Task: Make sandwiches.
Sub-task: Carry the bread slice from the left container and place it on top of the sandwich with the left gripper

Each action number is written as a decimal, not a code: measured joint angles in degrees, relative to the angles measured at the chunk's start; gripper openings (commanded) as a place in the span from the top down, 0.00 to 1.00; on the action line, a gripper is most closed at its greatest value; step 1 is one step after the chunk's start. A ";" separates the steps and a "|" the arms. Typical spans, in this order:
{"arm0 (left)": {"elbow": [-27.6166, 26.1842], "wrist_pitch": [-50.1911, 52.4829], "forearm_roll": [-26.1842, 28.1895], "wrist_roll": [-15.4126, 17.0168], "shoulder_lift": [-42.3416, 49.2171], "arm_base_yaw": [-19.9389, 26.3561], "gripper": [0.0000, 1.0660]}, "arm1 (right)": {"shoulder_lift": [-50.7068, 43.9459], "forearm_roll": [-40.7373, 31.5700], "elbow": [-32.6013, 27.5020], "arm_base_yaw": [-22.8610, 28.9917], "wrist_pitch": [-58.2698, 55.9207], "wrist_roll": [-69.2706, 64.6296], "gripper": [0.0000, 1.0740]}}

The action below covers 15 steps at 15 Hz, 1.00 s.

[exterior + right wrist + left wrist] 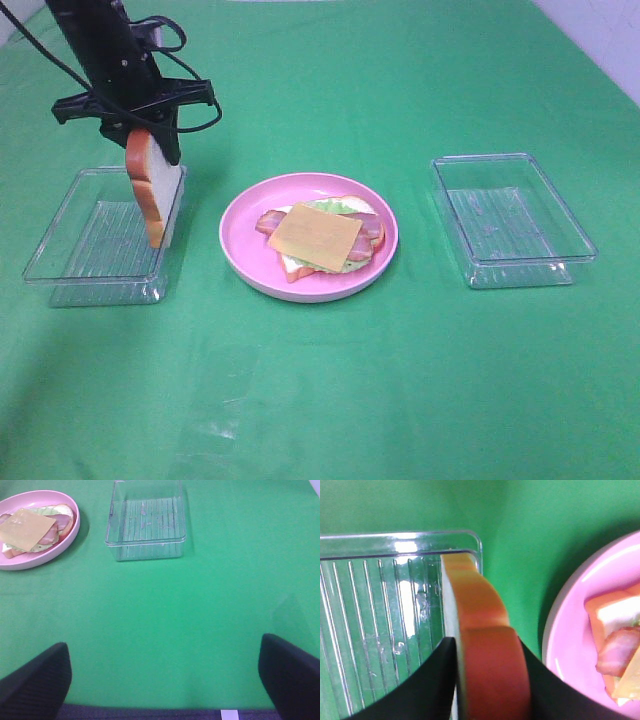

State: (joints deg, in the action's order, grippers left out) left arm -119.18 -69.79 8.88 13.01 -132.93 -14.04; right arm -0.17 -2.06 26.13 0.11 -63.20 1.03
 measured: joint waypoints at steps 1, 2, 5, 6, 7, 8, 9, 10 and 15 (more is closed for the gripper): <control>0.00 0.00 -0.11 0.00 0.74 0.00 0.73 | 0.00 0.00 0.00 0.00 0.00 0.00 0.10; 0.00 0.00 -0.11 0.00 1.32 0.00 0.74 | 0.00 0.00 0.00 0.00 0.00 0.00 0.10; 0.06 -0.34 0.69 0.00 3.61 0.06 0.78 | 0.00 0.00 0.00 0.00 0.00 0.00 0.10; 0.06 -0.29 1.26 0.00 5.04 0.06 0.78 | 0.00 0.00 0.00 0.00 0.00 0.00 0.10; 0.06 -0.29 1.49 0.00 5.96 0.06 0.78 | 0.00 0.00 0.00 0.00 0.00 0.00 0.10; -0.11 -0.29 2.23 0.00 7.73 0.06 0.78 | 0.00 0.00 0.00 0.00 0.00 0.00 0.10; -0.86 -0.34 3.32 -0.23 8.94 0.06 0.78 | 0.00 0.00 0.00 0.00 0.00 0.00 0.10; -1.78 -0.34 5.50 -0.86 9.85 -0.06 0.78 | 0.00 0.00 0.00 0.00 0.00 0.00 0.10; -3.32 0.06 19.02 -6.82 10.03 -5.04 0.78 | 0.00 0.00 0.00 0.00 0.00 0.00 0.10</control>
State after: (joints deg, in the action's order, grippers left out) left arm -122.50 -69.73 27.90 6.19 -122.90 -19.08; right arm -0.17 -2.06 26.13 0.11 -63.20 1.03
